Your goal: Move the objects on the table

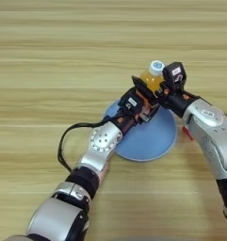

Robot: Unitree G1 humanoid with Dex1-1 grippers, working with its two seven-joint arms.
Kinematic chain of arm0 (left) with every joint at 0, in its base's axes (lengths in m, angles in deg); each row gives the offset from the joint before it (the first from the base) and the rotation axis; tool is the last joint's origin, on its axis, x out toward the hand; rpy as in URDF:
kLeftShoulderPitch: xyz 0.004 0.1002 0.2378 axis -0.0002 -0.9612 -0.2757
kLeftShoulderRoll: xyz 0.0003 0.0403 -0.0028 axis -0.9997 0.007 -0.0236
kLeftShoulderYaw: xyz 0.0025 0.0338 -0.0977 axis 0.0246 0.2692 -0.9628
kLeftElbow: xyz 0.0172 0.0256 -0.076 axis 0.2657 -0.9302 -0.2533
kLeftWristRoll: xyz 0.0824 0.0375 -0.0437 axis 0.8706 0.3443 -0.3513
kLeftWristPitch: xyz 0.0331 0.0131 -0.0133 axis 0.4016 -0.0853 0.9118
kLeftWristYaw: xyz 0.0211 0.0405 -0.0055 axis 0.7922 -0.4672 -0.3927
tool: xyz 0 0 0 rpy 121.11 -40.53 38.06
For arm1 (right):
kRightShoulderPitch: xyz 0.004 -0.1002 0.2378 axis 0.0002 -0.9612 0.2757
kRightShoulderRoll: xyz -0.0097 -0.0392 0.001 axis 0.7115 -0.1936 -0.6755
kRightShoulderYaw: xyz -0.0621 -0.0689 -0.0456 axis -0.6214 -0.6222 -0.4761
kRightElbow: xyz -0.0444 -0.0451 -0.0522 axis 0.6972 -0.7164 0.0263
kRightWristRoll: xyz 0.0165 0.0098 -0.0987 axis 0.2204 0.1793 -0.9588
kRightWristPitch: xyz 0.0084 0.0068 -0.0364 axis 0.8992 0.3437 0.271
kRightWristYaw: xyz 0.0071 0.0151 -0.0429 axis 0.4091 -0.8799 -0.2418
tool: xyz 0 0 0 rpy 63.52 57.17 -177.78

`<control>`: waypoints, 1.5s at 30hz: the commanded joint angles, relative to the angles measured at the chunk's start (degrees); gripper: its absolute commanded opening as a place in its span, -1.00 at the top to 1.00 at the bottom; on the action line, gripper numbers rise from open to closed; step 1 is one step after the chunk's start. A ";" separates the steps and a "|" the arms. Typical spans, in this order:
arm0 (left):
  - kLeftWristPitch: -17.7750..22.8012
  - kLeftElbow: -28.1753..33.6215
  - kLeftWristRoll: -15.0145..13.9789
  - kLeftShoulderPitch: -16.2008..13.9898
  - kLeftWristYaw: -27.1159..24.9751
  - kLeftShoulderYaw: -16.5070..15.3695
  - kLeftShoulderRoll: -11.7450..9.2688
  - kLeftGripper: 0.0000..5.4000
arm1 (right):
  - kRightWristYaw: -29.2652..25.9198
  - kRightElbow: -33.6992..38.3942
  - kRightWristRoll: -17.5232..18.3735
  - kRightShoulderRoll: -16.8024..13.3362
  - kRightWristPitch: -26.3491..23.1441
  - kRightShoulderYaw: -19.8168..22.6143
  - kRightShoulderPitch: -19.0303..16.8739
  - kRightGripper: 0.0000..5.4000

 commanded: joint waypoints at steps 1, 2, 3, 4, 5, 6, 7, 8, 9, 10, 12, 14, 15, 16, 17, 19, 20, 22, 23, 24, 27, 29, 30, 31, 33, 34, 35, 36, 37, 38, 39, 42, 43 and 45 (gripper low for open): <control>-0.25 -0.40 0.03 1.09 0.58 -0.46 0.01 -0.26 | -0.30 0.09 -0.22 -0.13 1.30 0.02 0.33 -0.30; -0.26 -0.38 0.02 1.08 0.62 -0.49 -0.01 -0.26 | -0.18 0.07 -0.43 -0.19 1.31 -0.05 0.23 -0.40; -0.27 -0.37 -0.01 1.07 0.63 -0.51 -0.01 -0.26 | -0.12 0.06 -0.55 -0.23 1.31 -0.11 0.16 -0.44; -0.29 -0.36 -0.03 1.07 0.67 -0.55 -0.03 -0.26 | -0.09 0.06 -0.61 -0.24 1.30 -0.14 0.11 -0.49; -0.29 -0.36 -0.05 1.09 0.71 -0.60 -0.05 -0.26 | -0.07 0.06 -0.61 -0.23 1.33 -0.12 0.07 -0.51; -0.30 -0.40 -0.08 1.13 0.75 -0.67 -0.08 -0.26 | -0.09 0.08 -0.54 -0.24 1.45 -0.08 0.04 -0.55; -0.31 -0.44 -0.12 1.20 0.77 -0.76 -0.13 -0.26 | -0.11 0.13 -0.44 -0.24 1.65 -0.01 0.02 -0.61; -0.33 -0.45 -0.13 1.25 0.87 -0.88 -0.20 -0.26 | -0.15 0.27 -0.27 -0.21 1.88 0.14 -0.01 -0.64; -0.35 -0.45 -0.17 1.30 0.94 -1.02 -0.27 -0.26 | -0.20 0.43 -0.11 -0.19 2.05 0.28 -0.04 -0.68; -0.35 -0.42 -0.22 1.33 0.98 -1.16 -0.34 -0.26 | -0.29 0.60 0.09 -0.14 2.32 0.42 -0.06 -0.73; -0.36 -0.29 -0.33 1.37 1.03 -1.42 -0.47 -0.25 | -0.43 0.94 0.36 -0.18 2.64 0.62 -0.15 -0.81; -0.38 -0.19 -0.46 1.43 1.08 -1.70 -0.56 -0.25 | -0.58 1.11 0.70 -0.17 3.11 0.83 -0.26 -0.88; -0.40 -0.15 -0.50 1.47 1.12 -1.80 -0.59 -0.25 | -0.65 1.16 0.82 -0.18 3.28 0.89 -0.30 -0.93; -0.43 -0.13 -0.53 1.51 1.16 -1.89 -0.61 -0.25 | -0.72 1.15 0.89 -0.19 3.42 0.94 -0.33 -0.98; -0.46 -0.01 -0.56 1.50 1.17 -1.96 -0.64 -0.25 | -0.77 1.09 0.94 -0.23 3.54 1.00 -0.36 -1.00; -0.52 0.24 -0.60 1.45 1.21 -2.08 -0.71 -0.25 | -0.80 0.97 1.03 -0.29 3.73 1.21 -0.43 -1.00; -0.53 0.37 -0.63 1.44 1.20 -2.16 -0.77 -0.25 | -0.80 0.96 1.08 -0.33 3.90 1.37 -0.48 -1.00; -0.50 0.52 -0.71 1.47 1.27 -2.41 -0.91 -0.25 | -1.17 1.39 1.38 -0.42 4.52 1.52 -0.75 -1.00; -0.48 0.57 -0.74 1.50 1.31 -2.52 -0.99 -0.25 | -1.50 1.85 1.63 -0.44 4.75 1.46 -0.95 -1.00; -0.48 0.56 -0.74 1.53 1.34 -2.64 -1.06 -0.25 | -1.91 2.39 1.93 -0.44 5.15 1.35 -1.17 -1.00; -0.46 0.37 -0.78 1.68 1.48 -3.06 -1.25 -0.25 | -3.39 4.76 2.90 -0.56 6.45 0.87 -2.21 -1.00; -0.43 0.24 -0.87 1.78 1.61 -3.42 -1.35 -0.25 | -3.90 5.86 3.40 -0.59 6.90 0.98 -2.68 -1.00; -0.42 0.20 -0.88 1.84 1.79 -3.64 -1.41 -0.25 | -4.01 6.27 3.62 -0.65 6.99 1.11 -2.85 -1.00; -0.39 0.15 -0.93 1.92 1.90 -3.88 -1.46 -0.25 | -4.10 6.58 3.78 -0.71 6.95 1.26 -2.97 -1.00; -0.39 0.10 -1.02 2.06 2.14 -4.36 -1.67 -0.25 | -4.39 7.14 4.19 -0.92 6.78 1.58 -3.29 -1.00; -0.38 0.18 -1.14 2.11 2.20 -4.58 -1.79 -0.25 | -4.52 7.41 4.39 -1.09 6.74 1.75 -3.47 -1.00; -0.36 0.33 -1.32 2.15 2.24 -4.85 -1.92 -0.25 | -4.70 7.72 4.67 -1.37 6.79 1.95 -3.75 -1.00; -0.36 0.50 -1.51 2.18 2.39 -5.19 -2.03 -0.25 | -5.14 8.21 5.17 -1.75 6.95 2.24 -4.19 -1.00; -0.37 0.60 -1.61 2.20 2.47 -5.45 -2.08 -0.25 | -5.45 8.55 5.52 -2.01 7.06 2.44 -4.50 -1.00; -0.30 0.75 -1.82 2.22 2.64 -5.85 -2.09 -0.25 | -6.02 9.16 6.21 -2.46 7.06 2.92 -5.09 -1.00; -0.24 0.94 -1.95 2.23 2.79 -6.16 -2.12 -0.25 | -6.55 9.67 6.87 -2.98 7.05 3.51 -5.65 -1.00; -0.22 2.09 -2.12 2.06 3.07 -6.65 -2.32 -0.25 | -7.21 10.60 8.83 -4.40 6.86 6.11 -6.92 -1.00; -0.21 2.71 -2.20 1.93 3.14 -6.75 -2.45 -0.25 | -7.18 10.65 9.28 -4.83 6.84 7.05 -7.11 -1.00; 0.00 4.44 -2.49 1.53 3.16 -7.00 -2.88 -0.25 | -6.83 10.23 9.93 -5.67 6.99 8.92 -7.17 -1.00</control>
